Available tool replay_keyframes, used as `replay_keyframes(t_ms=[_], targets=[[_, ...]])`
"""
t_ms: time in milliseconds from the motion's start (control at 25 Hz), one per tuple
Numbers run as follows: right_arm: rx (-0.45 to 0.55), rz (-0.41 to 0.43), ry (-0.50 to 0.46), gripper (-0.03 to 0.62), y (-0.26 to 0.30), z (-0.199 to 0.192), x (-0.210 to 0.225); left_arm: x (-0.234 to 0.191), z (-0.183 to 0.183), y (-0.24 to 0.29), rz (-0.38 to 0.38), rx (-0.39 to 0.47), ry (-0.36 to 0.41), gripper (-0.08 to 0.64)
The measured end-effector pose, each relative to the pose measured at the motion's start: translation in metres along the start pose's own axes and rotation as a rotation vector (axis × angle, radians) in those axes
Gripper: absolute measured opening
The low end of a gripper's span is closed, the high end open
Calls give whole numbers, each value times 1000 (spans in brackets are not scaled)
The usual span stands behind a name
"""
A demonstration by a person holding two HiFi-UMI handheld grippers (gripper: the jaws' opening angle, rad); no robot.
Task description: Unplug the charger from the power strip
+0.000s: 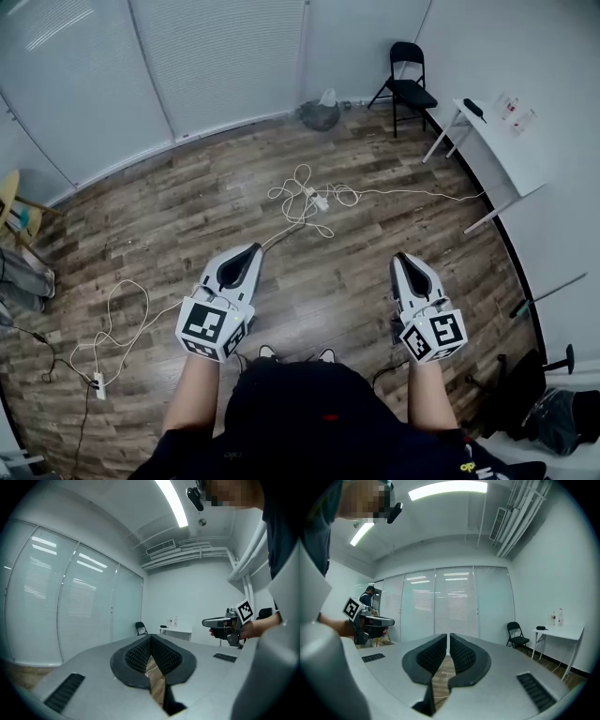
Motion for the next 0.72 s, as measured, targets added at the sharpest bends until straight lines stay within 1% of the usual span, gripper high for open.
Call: replay_keyframes(t_ms=[160,320,440,560,720], targets=[[-21,-4,4,38,15,-10,-22,-20,-16,-18,3,-16,-18,18],[-25,-9,0,38,30,-21,-46,-38,-36,-30,-21,-39,-34,18],[-43,-12,-2,38,38,-32,-54,-48,-48,-28,-36,-51,-48,18],[-64,-21,4,38,41,-39,-48,-49,-53,-19,-53,-56,-65,18],[-62,-43,31,38,54,-39,-24,-52,-54,11,-75,-63,-53,18]])
Point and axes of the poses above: the fingertips, and each gripper's own axes: y forward along the fingers, x to its right, z out of its top, the point moved 4 cm from there along -y, backward along the fingers, and after that the axes turned 14 degrees about y, right-handed, at the moved point
